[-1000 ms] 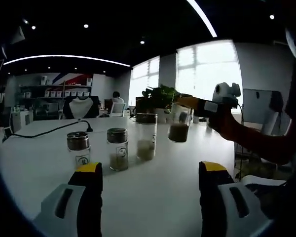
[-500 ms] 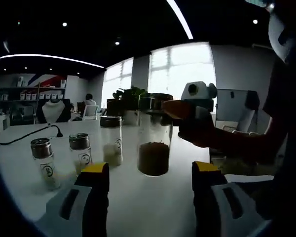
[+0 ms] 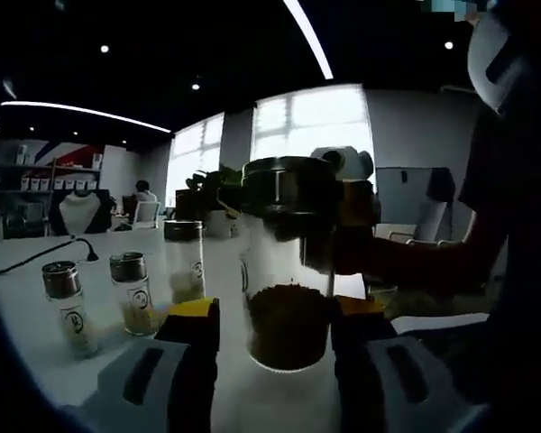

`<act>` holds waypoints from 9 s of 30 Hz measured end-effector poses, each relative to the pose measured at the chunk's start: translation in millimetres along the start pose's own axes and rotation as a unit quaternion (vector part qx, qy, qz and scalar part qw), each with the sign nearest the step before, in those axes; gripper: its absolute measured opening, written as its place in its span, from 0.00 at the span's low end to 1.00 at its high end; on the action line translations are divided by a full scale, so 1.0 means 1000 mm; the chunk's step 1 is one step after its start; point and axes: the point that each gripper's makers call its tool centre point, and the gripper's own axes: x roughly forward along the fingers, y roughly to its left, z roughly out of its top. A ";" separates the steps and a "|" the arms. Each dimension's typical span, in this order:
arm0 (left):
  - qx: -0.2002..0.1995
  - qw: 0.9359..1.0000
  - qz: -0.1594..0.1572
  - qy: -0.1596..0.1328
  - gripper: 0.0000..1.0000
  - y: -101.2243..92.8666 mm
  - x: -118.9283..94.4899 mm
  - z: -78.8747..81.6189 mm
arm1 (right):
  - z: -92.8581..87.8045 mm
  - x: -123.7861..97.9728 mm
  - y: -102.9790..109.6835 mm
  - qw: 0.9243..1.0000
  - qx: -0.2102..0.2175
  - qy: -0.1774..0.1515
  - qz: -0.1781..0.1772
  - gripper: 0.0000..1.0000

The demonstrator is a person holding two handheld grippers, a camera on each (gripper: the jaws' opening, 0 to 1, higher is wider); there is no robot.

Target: Rotate the seasoning bottle until the label or dispensing opening points toward the visible target arrow and the bottle remains upright within the marked orientation range

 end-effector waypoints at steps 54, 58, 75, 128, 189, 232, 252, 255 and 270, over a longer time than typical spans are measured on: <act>-0.006 1.000 -0.005 0.003 0.42 0.008 0.001 0.006 | -0.009 0.001 -0.011 1.000 -0.004 0.010 -0.019 0.38; -0.037 0.997 -0.072 -0.015 0.43 -0.007 0.000 0.014 | 0.005 -0.004 0.004 0.999 0.014 -0.023 0.038 0.37; 0.014 1.000 0.022 0.016 0.40 0.012 0.015 0.013 | 0.003 -0.006 -0.020 0.999 0.006 -0.041 -0.020 0.38; -0.026 0.993 0.116 0.012 0.40 0.036 0.010 0.009 | -0.006 -0.009 -0.050 0.990 0.080 -0.067 -0.095 0.37; 0.015 0.957 0.272 0.103 1.00 0.105 -0.077 -0.033 | -0.026 -0.133 -0.150 0.954 0.012 0.073 -0.289 0.37; 0.007 0.958 0.276 0.075 1.00 0.102 -0.085 -0.021 | -0.052 -0.165 -0.190 0.955 0.006 0.115 -0.274 0.38; 0.015 0.959 0.275 0.067 1.00 0.090 -0.084 -0.017 | -0.054 -0.170 -0.182 0.949 0.021 0.103 -0.297 0.49; 0.018 0.959 0.275 0.067 1.00 0.087 -0.083 -0.017 | -0.049 -0.182 -0.172 0.936 0.005 0.110 -0.335 0.55; 0.005 0.959 0.279 0.053 1.00 0.068 -0.086 -0.020 | -0.038 -0.179 -0.098 0.907 -0.010 0.072 -0.414 0.61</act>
